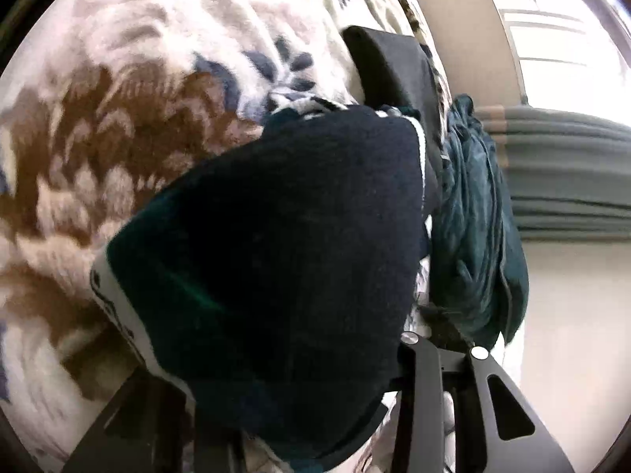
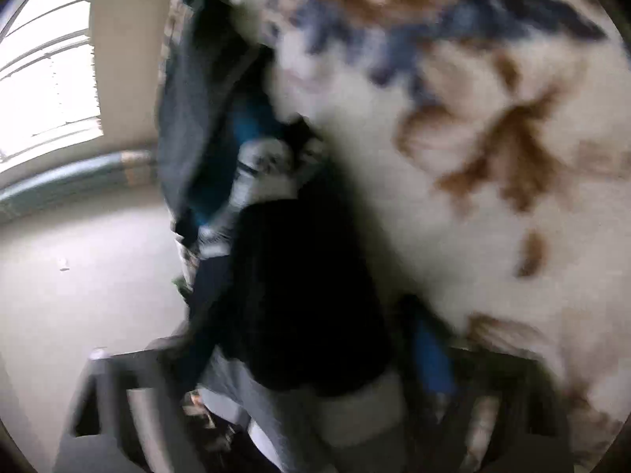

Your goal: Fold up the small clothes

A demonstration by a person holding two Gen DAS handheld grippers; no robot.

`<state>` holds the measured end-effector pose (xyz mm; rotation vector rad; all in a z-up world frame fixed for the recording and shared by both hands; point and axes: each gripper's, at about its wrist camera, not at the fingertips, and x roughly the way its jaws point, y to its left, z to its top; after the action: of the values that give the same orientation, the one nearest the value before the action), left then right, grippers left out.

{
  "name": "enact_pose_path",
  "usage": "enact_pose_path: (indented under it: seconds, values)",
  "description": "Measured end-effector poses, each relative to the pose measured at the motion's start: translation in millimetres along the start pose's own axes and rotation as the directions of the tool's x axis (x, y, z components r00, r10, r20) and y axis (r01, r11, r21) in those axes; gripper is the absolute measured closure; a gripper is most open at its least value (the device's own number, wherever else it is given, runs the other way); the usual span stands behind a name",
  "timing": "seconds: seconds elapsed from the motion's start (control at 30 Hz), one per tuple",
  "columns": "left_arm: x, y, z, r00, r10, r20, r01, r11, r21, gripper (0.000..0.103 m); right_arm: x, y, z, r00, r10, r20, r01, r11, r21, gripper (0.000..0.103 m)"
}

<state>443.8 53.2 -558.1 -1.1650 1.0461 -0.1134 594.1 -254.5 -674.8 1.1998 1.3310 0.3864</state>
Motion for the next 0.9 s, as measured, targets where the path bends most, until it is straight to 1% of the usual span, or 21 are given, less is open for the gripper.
enact_pose_path:
  seconds: [0.03, 0.1, 0.17, 0.23, 0.27, 0.33, 0.37, 0.43, 0.47, 0.5, 0.57, 0.6, 0.63, 0.67, 0.7, 0.73, 0.77, 0.8, 0.83, 0.87, 0.9]
  values:
    - [-3.7, -1.3, 3.2, 1.000, 0.001, -0.006, -0.001, 1.000, 0.016, 0.068, 3.2, 2.3, -3.2, 1.000, -0.017, -0.013, 0.017, 1.000, 0.004, 0.084]
    - [-11.3, -4.6, 13.6, 0.999, -0.011, -0.039, 0.014, 0.997, 0.070, 0.068, -1.4, 9.0, -17.5, 0.999, -0.030, 0.019, 0.030, 0.999, -0.018, 0.084]
    - [-18.5, -3.3, 28.0, 0.995, -0.022, -0.096, 0.033, 0.992, 0.122, 0.068, -6.1, 13.0, -33.7, 0.999, -0.034, 0.036, 0.034, 0.999, -0.021, 0.085]
    - [-32.8, -1.9, 39.2, 0.987, 0.007, -0.159, 0.026, 0.978, 0.205, 0.068, -18.8, 13.8, -69.2, 0.996, -0.052, 0.069, 0.053, 0.999, -0.008, 0.085]
    - [-39.3, -3.9, 51.5, 0.978, 0.023, -0.209, 0.031, 0.968, 0.251, 0.068, -23.1, 14.7, -87.3, 0.995, -0.057, 0.083, 0.057, 0.998, 0.003, 0.085]
    - [-44.7, -9.1, 71.5, 0.963, 0.065, -0.263, 0.022, 0.949, 0.314, 0.067, -32.8, 15.0, -141.4, 0.992, -0.052, 0.114, 0.046, 0.997, 0.055, 0.085]
    - [-45.7, -12.5, 84.4, 0.950, 0.094, -0.299, 0.021, 0.934, 0.358, 0.067, -33.3, 16.9, -162.1, 0.992, -0.051, 0.118, 0.043, 0.997, 0.071, 0.085]
    - [-41.3, -11.9, 106.6, 0.920, 0.188, -0.343, -0.029, 0.908, 0.418, 0.057, -29.1, 20.6, -212.5, 0.993, -0.049, 0.112, 0.036, 0.992, 0.121, 0.085]
    - [-39.5, -8.1, 112.1, 0.910, 0.232, -0.343, -0.064, 0.898, 0.436, 0.054, -21.2, 23.0, -231.1, 0.994, -0.050, 0.097, 0.036, 0.989, 0.141, 0.084]
    - [-36.8, -6.3, 118.1, 0.896, 0.289, -0.336, -0.118, 0.886, 0.448, 0.045, -10.9, 24.8, -241.5, 0.996, -0.053, 0.075, 0.041, 0.987, 0.154, 0.079]
    - [-42.0, 2.5, 119.4, 0.881, 0.347, -0.323, -0.186, 0.879, 0.438, 0.043, 5.6, 27.2, -247.5, 0.992, -0.124, 0.023, 0.120, 0.982, 0.143, 0.076]
    - [-45.5, 0.8, 115.8, 0.879, 0.369, -0.302, -0.211, 0.869, 0.448, 0.041, 13.6, 27.3, -248.1, 0.985, -0.174, -0.006, 0.174, 0.975, 0.139, 0.068]
    - [-50.9, -4.4, 108.8, 0.884, 0.388, -0.261, -0.234, 0.851, 0.469, 0.040, 12.2, 28.1, -248.2, 0.979, -0.202, -0.011, 0.202, 0.971, 0.127, 0.066]
    - [-61.1, -8.4, 96.5, 0.887, 0.420, -0.191, -0.279, 0.818, 0.503, 0.040, 6.8, 29.6, -248.0, 0.975, -0.222, -0.005, 0.221, 0.969, 0.110, 0.065]
    - [-66.7, -19.1, 86.3, 0.877, 0.465, -0.120, -0.339, 0.777, 0.530, 0.039, -0.2, 33.7, -246.4, 0.967, -0.254, 0.005, 0.252, 0.964, 0.084, 0.060]
    - [-76.2, -26.6, 70.1, 0.856, 0.515, -0.045, -0.405, 0.723, 0.560, 0.039, -10.4, 39.7, -244.5, 0.952, -0.305, 0.019, 0.304, 0.951, 0.049, 0.056]
    - [-83.1, -32.0, 59.0, 0.837, 0.547, 0.015, -0.456, 0.683, 0.570, 0.039, -17.5, 45.2, -242.4, 0.943, -0.331, 0.036, 0.330, 0.943, 0.028, 0.056]
    - [-90.7, -34.4, 47.2, 0.821, 0.568, 0.061, -0.495, 0.653, 0.573, 0.037, -37.9, 46.4, -239.2, 0.931, -0.360, 0.062, 0.361, 0.933, 0.005, 0.052]
    - [-96.0, -38.1, 40.8, 0.813, 0.575, 0.091, -0.517, 0.642, 0.567, 0.033, -52.7, 53.9, -234.7, 0.908, -0.409, 0.096, 0.413, 0.911, -0.023, 0.047]
    - [-104.4, -39.3, 26.7, 0.808, 0.577, 0.122, -0.535, 0.631, 0.562, 0.031, -61.6, 59.6, -232.3, 0.895, -0.430, 0.120, 0.438, 0.898, -0.039, 0.045]
    - [-109.7, -36.9, 22.7, 0.797, 0.588, 0.139, -0.555, 0.622, 0.552, 0.030, -71.6, 63.5, -228.0, 0.885, -0.442, 0.145, 0.453, 0.890, -0.055, 0.041]
